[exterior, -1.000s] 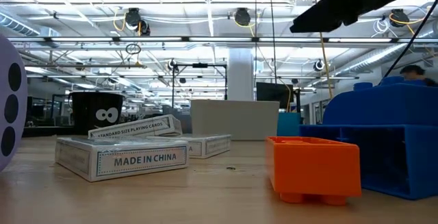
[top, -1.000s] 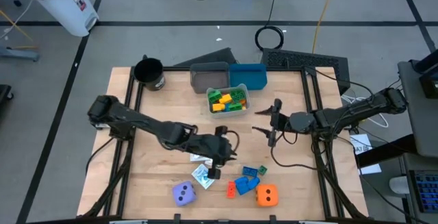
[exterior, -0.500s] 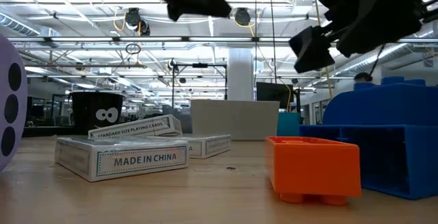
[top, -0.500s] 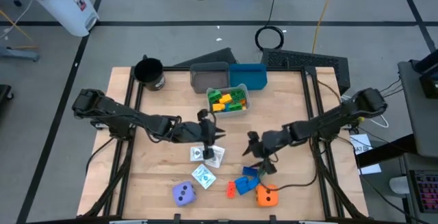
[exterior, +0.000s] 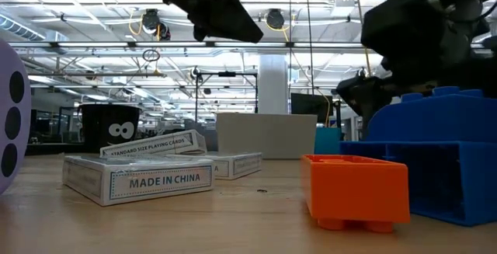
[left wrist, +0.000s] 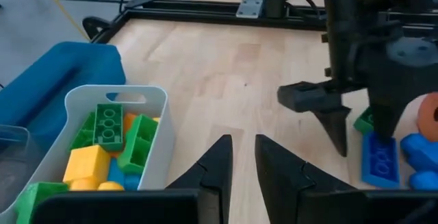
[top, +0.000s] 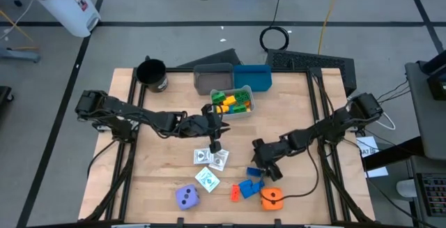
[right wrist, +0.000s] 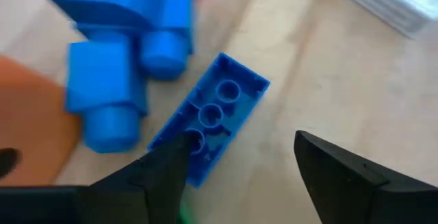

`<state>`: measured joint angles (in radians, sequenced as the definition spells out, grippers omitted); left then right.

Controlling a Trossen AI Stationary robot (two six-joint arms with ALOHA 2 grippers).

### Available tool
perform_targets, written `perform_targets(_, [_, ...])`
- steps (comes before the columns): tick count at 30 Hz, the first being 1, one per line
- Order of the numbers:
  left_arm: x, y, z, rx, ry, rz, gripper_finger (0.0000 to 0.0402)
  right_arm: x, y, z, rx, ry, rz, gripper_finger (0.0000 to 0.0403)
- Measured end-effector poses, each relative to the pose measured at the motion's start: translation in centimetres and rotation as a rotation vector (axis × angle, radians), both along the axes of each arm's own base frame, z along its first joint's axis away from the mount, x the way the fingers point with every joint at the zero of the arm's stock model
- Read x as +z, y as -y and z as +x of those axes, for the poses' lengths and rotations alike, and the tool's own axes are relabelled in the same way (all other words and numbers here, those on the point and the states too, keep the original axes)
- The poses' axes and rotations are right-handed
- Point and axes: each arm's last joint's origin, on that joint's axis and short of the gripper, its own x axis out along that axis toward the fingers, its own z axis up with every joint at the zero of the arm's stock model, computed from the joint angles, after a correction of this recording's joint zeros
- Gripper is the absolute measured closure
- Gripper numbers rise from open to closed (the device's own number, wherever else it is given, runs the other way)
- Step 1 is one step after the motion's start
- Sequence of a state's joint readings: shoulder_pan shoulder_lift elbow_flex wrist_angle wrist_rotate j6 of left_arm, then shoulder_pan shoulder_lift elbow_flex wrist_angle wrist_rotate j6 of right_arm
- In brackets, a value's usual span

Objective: Pick & Place Toys
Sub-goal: Put the blue game piece into the gray bin

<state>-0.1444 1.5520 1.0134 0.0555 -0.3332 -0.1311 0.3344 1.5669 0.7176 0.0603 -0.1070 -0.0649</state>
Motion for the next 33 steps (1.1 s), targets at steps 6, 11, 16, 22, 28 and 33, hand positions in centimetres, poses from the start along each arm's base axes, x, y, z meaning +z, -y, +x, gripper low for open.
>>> perform_targets(6, [-0.1, 0.0, 0.0, -0.009, -0.013, 0.016, 0.0330, 0.1, 1.6, -0.7, -0.128, -0.057, -0.166, 0.0161])
perform_targets(11, [-0.1, 0.0, 0.0, -0.012, -0.013, 0.022, 0.0330, 1.6, 2.6, -1.6, -0.207, -0.027, -0.300, 0.0167])
perform_targets(16, [-0.1, 0.0, 0.0, -0.022, -0.018, 0.042, 0.0330, 4.0, 3.2, -2.5, -0.311, 0.062, -0.323, 0.0172])
perform_targets(22, [-0.1, 0.0, 0.0, -0.022, -0.019, 0.044, 0.0330, 5.0, 3.2, -2.7, -0.489, 0.095, -0.139, 0.0165])
perform_targets(28, [-0.1, 0.0, 0.0, -0.021, -0.018, 0.041, 0.0330, 2.3, 3.2, -2.7, -0.516, 0.094, -0.110, 0.0142])
perform_targets(33, [-0.1, 0.0, -0.1, -0.018, -0.021, 0.035, 0.0330, 0.9, 3.0, -2.5, -0.514, 0.071, -0.054, 0.0111])
